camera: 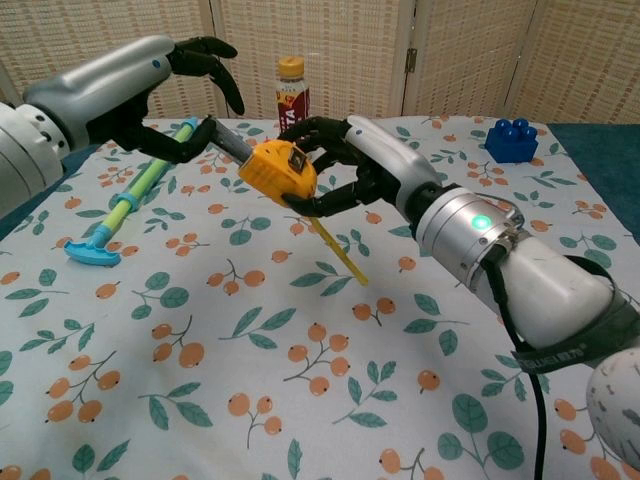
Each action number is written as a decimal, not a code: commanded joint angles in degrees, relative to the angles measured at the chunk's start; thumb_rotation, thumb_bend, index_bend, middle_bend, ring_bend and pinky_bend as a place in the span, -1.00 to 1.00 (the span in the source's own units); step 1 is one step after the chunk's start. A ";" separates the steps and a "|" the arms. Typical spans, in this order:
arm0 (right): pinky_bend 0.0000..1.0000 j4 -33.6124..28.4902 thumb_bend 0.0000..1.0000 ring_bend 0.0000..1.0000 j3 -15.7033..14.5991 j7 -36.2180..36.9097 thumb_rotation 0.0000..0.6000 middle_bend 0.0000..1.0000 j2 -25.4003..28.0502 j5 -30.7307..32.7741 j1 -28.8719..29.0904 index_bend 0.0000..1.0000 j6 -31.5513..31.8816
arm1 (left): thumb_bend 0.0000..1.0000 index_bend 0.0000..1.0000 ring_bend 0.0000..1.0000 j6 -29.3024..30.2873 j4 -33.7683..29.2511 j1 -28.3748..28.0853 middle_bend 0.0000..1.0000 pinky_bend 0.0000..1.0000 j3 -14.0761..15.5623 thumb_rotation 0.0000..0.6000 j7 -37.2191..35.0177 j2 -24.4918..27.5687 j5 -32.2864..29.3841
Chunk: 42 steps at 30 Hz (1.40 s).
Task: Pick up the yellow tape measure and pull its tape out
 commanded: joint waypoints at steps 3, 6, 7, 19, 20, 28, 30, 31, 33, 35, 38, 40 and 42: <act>-1.00 -0.24 -0.26 -0.32 0.17 0.10 1.00 -0.02 0.27 0.07 -0.10 0.05 0.17 | 0.25 -0.13 -0.88 0.28 0.04 0.35 -0.79 -1.00 0.36 1.00 0.25 0.66 0.50; -1.00 -0.43 -0.26 -0.32 0.21 0.09 1.00 -0.02 0.41 0.04 -0.16 0.05 0.34 | 0.25 -0.04 -0.87 0.48 0.09 0.46 -0.77 -1.00 0.38 1.00 0.08 0.83 0.78; -1.00 -0.51 -0.26 -0.32 0.21 0.09 1.00 -0.02 0.46 0.04 -0.19 0.05 0.39 | 0.25 0.00 -0.86 0.60 0.22 0.48 -0.76 -1.00 0.37 1.00 -0.03 0.80 0.94; -1.00 -3.08 -0.26 -0.32 0.25 -1.52 1.00 -0.02 3.05 0.57 -1.28 0.05 1.03 | 0.26 0.17 -0.75 3.70 3.70 1.74 -0.62 -1.00 0.39 1.00 -3.98 0.99 4.28; -1.00 -3.53 -0.26 -0.32 0.06 -2.00 1.00 -0.02 3.60 0.62 -1.49 0.05 1.01 | 0.26 0.17 -0.75 4.00 3.98 1.94 -0.62 -1.00 0.25 1.00 -5.03 1.25 4.52; -1.00 -6.37 -0.26 -0.32 -1.74 -4.20 1.00 -0.02 8.20 0.69 -3.31 0.05 0.49 | 0.25 0.17 -0.70 5.52 6.92 3.23 -0.57 -1.00 -0.91 1.00 -14.11 3.99 5.95; -1.00 -6.91 -0.26 -0.32 -2.21 -4.50 1.00 -0.02 9.56 0.92 -3.88 0.05 0.20 | 0.25 0.17 -0.70 5.92 8.32 3.60 -0.57 -1.00 -1.06 1.00 -16.31 4.63 6.29; -1.00 -7.10 -0.26 -0.32 -2.41 -4.59 1.00 -0.02 10.16 1.00 -4.12 0.05 0.06 | 0.25 0.17 -0.70 5.97 8.90 3.73 -0.56 -1.00 -1.12 1.00 -17.20 4.95 6.34; -1.00 -7.32 -0.26 -0.32 -2.98 -4.63 1.00 -0.02 11.47 1.06 -4.75 0.05 -0.15 | 0.26 0.17 -0.70 5.90 10.26 4.04 -0.56 -1.00 -1.25 1.00 -19.32 5.69 6.28; -1.00 -7.41 -0.26 -0.32 -3.46 -4.50 1.00 -0.02 12.56 1.17 -5.32 0.05 -0.32 | 0.26 0.17 -0.69 5.98 11.61 4.30 -0.56 -1.00 -1.36 1.00 -21.16 6.13 6.27; -1.00 -7.41 -0.26 -0.32 -4.23 -3.97 1.00 -0.02 14.19 1.25 -6.32 0.05 -0.45 | 0.26 0.17 -0.69 6.55 14.13 4.78 -0.56 -1.00 -1.41 1.00 -23.51 6.47 6.50; -1.00 -7.45 -0.26 -0.31 -4.77 -3.43 1.00 -0.02 15.36 1.19 -7.00 0.05 -0.55 | 0.26 0.16 -0.69 7.05 15.92 5.08 -0.55 -1.00 -1.50 1.00 -25.03 6.46 6.60; -1.00 -7.29 -0.26 -0.31 -5.34 -2.79 1.00 -0.02 16.51 0.94 -7.79 0.05 -0.31 | 0.26 0.16 -0.69 7.22 17.43 5.38 -0.55 -1.00 -1.58 1.00 -26.57 6.55 6.44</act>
